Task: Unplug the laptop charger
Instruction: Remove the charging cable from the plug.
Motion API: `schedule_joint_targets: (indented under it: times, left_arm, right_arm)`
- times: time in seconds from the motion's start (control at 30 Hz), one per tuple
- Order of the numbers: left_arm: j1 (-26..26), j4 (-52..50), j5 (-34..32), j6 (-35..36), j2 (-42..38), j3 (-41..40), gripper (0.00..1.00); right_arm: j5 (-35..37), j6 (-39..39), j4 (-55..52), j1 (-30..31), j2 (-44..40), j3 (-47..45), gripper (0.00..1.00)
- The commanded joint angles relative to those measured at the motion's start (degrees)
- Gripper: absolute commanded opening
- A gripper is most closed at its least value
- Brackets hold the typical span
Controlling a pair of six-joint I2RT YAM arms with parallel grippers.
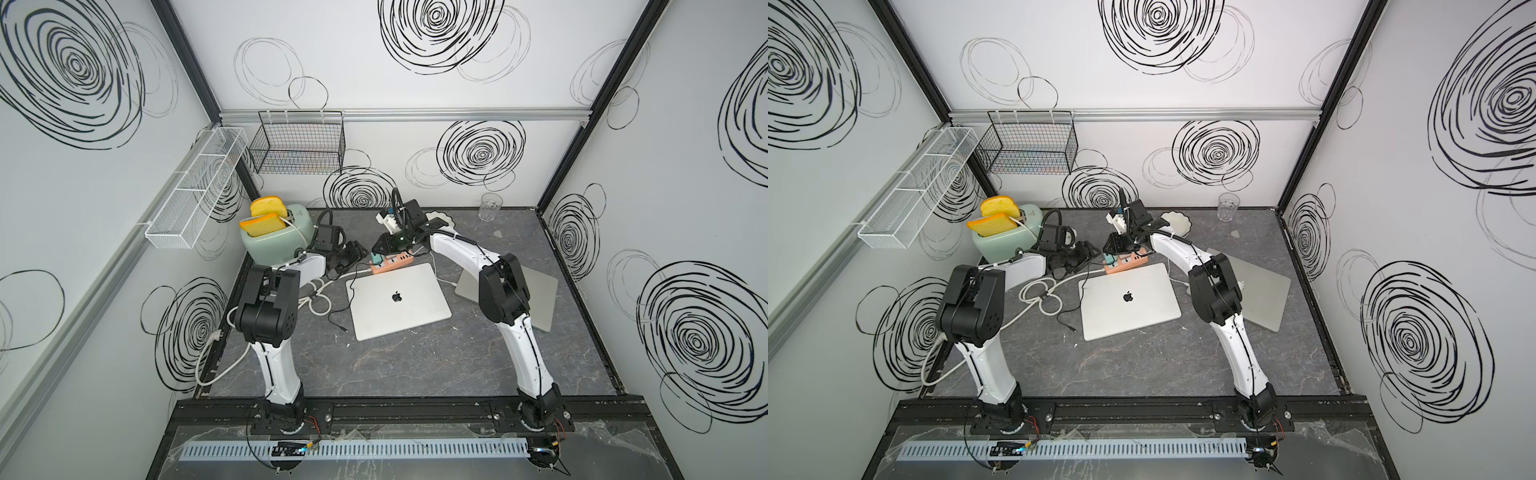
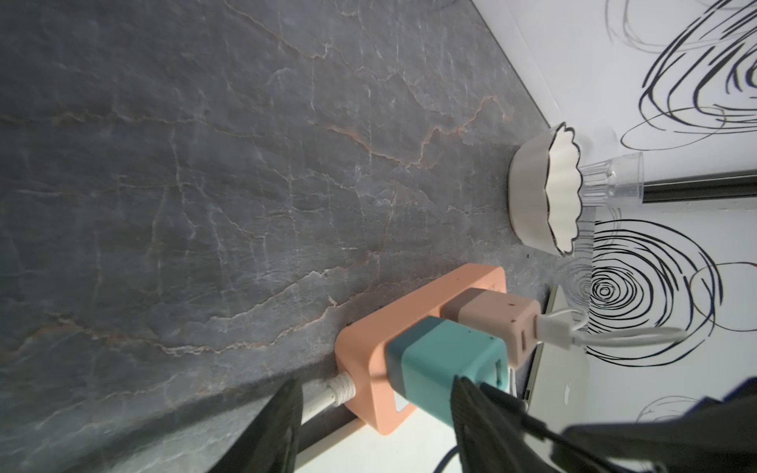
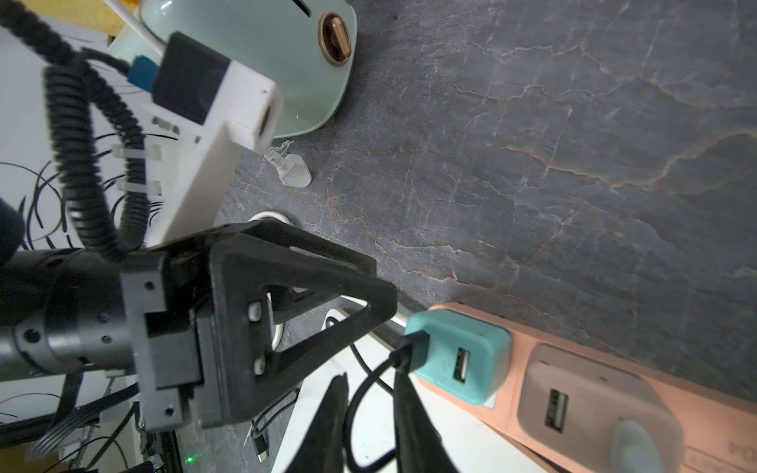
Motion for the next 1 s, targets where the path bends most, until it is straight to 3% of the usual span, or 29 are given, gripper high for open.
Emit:
schedule_joint_targets:
  times: [0.0,0.23,0.97]
  left_arm:
    - [-0.7,2.54,0.91,-0.65,0.81,1.07,0.62]
    - [-0.61,5.89,2.81,-1.79,-0.73,-1.55,0.62]
    - [-1.06,7.42,4.7,-1.3,-3.14,-2.56,0.63]
  right_arm:
    - [-0.44,-0.6,-2.06,0.35,0.14,1.94,0.16]
    - [-0.54,-0.49,-2.49,0.35,-0.02,2.04,0.0]
    - [-1.23,-0.11,-3.12,-0.26,0.15,2.07,0.0]
